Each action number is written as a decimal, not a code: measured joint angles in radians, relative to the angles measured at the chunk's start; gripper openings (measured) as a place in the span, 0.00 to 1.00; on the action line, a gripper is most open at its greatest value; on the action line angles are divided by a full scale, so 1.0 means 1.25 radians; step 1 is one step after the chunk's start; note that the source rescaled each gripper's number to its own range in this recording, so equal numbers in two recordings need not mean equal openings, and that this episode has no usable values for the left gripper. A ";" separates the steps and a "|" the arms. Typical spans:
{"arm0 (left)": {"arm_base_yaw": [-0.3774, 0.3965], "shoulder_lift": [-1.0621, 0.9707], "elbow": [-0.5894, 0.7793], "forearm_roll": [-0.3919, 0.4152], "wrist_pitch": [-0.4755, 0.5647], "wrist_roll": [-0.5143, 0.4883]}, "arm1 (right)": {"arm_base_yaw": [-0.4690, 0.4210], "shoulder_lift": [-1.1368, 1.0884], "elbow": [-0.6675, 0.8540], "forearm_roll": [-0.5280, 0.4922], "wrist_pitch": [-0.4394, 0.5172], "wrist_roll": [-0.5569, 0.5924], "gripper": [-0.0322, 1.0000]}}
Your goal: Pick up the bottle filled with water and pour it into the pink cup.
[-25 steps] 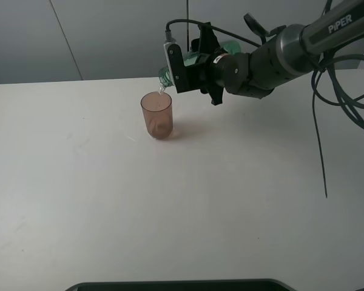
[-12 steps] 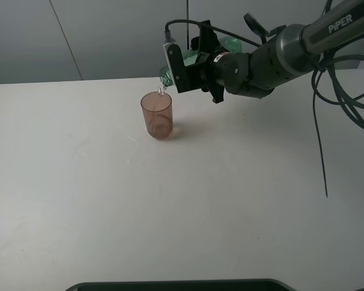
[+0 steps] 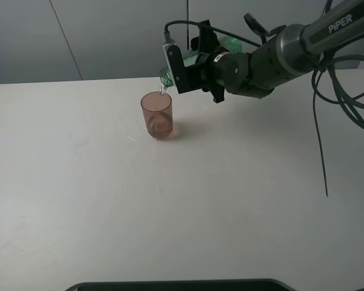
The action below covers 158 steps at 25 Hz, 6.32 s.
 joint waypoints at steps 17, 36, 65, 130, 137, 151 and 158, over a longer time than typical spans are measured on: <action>0.000 0.000 0.000 0.000 0.000 -0.003 | 0.000 0.000 -0.001 0.020 -0.006 -0.022 0.03; 0.000 0.000 0.000 0.000 0.000 -0.003 | 0.000 0.000 -0.003 0.028 -0.026 -0.046 0.03; 0.000 0.000 0.000 0.000 0.000 -0.003 | 0.002 -0.028 -0.003 0.060 -0.022 0.604 0.03; 0.000 0.000 0.000 0.000 0.000 -0.004 | -0.459 -0.180 0.314 -0.318 -0.004 1.608 0.82; 0.000 0.000 0.000 0.000 0.000 -0.004 | -0.459 -0.199 0.314 -0.318 -0.002 1.608 0.99; 0.000 0.000 0.000 0.000 0.000 -0.004 | -0.459 -0.346 0.314 -0.317 0.016 1.574 1.00; 0.000 0.000 0.000 0.000 0.000 -0.004 | -0.459 -0.442 0.300 -0.317 0.070 1.566 1.00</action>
